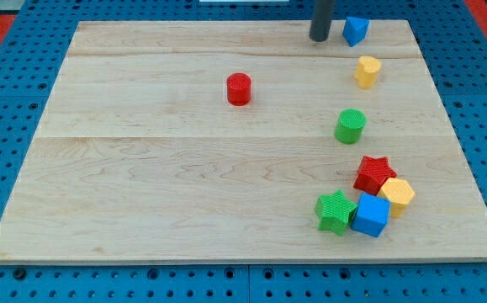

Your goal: Push the green circle to the center right

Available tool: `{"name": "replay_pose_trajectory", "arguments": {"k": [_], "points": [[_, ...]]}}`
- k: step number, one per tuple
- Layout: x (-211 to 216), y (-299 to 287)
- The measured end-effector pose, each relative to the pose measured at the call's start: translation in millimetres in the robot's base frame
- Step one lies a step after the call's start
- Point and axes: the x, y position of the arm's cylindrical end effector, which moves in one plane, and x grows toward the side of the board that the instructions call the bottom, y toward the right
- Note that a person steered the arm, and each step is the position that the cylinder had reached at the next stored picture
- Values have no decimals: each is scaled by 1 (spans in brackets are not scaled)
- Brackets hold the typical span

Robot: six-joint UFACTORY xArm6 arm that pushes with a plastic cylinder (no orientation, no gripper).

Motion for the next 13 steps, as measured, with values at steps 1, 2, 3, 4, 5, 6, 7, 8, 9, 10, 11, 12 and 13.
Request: {"name": "replay_pose_trajectory", "arguments": {"k": [1,2,3,4,5,6,7,8,9,10,11,12,13], "points": [[40,-9],[93,-21],[141,-27],[177,-23],[196,-4],[196,-3],[204,8],[204,10],[204,24],[204,36],[204,42],[204,46],[204,49]]}}
